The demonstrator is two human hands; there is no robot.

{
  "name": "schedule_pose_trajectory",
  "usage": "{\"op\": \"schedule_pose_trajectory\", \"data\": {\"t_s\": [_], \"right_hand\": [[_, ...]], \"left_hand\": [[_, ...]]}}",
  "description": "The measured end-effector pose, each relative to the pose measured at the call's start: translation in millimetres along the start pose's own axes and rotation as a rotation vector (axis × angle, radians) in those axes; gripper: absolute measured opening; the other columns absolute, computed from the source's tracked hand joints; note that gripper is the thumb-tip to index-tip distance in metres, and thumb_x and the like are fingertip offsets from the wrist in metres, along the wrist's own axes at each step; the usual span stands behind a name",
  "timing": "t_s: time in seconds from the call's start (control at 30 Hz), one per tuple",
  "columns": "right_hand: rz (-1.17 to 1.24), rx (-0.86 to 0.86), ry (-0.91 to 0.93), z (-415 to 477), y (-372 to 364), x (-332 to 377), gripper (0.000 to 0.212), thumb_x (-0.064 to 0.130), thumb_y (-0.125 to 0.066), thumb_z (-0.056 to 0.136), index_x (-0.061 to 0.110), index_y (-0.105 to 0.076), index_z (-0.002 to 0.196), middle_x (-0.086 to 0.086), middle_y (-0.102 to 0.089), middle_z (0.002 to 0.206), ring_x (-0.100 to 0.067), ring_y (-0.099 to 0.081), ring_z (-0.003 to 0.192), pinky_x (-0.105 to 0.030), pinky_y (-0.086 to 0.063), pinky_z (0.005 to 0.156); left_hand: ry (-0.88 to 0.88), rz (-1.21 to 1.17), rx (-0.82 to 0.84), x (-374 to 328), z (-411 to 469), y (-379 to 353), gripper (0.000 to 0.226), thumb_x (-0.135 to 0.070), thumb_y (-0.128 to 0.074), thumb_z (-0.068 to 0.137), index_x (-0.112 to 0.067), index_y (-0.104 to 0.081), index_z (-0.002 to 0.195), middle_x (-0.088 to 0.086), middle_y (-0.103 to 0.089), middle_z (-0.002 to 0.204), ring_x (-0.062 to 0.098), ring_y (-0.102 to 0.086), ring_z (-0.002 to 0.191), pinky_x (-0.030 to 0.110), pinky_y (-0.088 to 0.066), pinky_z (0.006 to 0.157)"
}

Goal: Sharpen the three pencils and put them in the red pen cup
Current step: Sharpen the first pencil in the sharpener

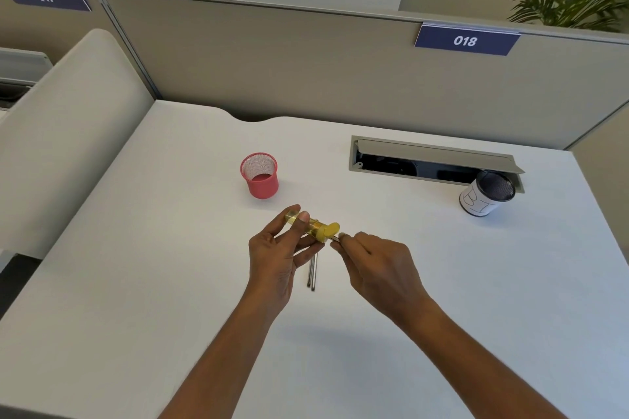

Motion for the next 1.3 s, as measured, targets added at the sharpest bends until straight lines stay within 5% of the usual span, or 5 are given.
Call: {"op": "schedule_pose_trajectory", "data": {"t_s": [0.2,0.37,0.5,0.9,1.3], "right_hand": [[0.615,0.126,-0.474,9,-1,-6,0.026,0.026,-0.067,0.097,0.013,-0.070,0.074,0.006,-0.047,0.051,-0.013,-0.037,0.049,-0.028,-0.032,0.049],[1.164,0.501,-1.041,19,9,-13,0.040,0.036,-0.064,0.098,0.003,-0.077,0.079,0.002,-0.047,0.050,-0.012,-0.030,0.046,-0.019,-0.027,0.046],[1.440,0.705,-1.284,18,10,-17,0.036,0.032,-0.058,0.102,0.005,-0.071,0.084,0.001,-0.039,0.054,-0.009,-0.021,0.044,-0.021,-0.019,0.044],[1.375,0.654,-1.070,3,15,-31,0.039,0.039,-0.062,0.098,0.003,-0.077,0.097,-0.006,-0.063,0.071,-0.013,-0.034,0.052,-0.022,-0.035,0.055],[1.353,0.385,-1.036,-3,-5,-34,0.014,0.012,-0.065,0.097,0.007,-0.077,0.100,-0.015,-0.077,0.093,-0.016,-0.049,0.062,-0.024,-0.042,0.059]], "left_hand": [[-0.011,0.022,0.023,-1,2,2,0.037,-0.014,-0.077,0.088,-0.006,-0.069,0.123,0.026,-0.077,0.106,0.042,-0.077,0.097,0.046,-0.064,0.082],[-0.025,0.036,0.054,-3,3,0,0.039,-0.015,-0.077,0.087,-0.008,-0.070,0.125,0.027,-0.076,0.106,0.041,-0.077,0.096,0.044,-0.064,0.080],[-0.010,0.024,0.063,-2,4,-3,0.032,-0.012,-0.076,0.090,-0.008,-0.071,0.122,0.024,-0.077,0.101,0.038,-0.078,0.091,0.044,-0.065,0.081],[0.006,-0.115,-0.007,-11,12,5,0.039,-0.015,-0.077,0.087,-0.001,-0.069,0.122,0.030,-0.074,0.112,0.043,-0.076,0.101,0.043,-0.064,0.082],[0.035,-0.181,0.002,-9,14,1,0.035,-0.015,-0.070,0.094,0.000,-0.067,0.125,0.030,-0.073,0.117,0.042,-0.075,0.105,0.040,-0.064,0.081]]}}
Point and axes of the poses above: each hand's wrist, its own z-axis towards the middle knuckle, its own y-axis out of the back of the hand, x = y × z, the point moved 2 cm from there along z, towards the middle knuckle
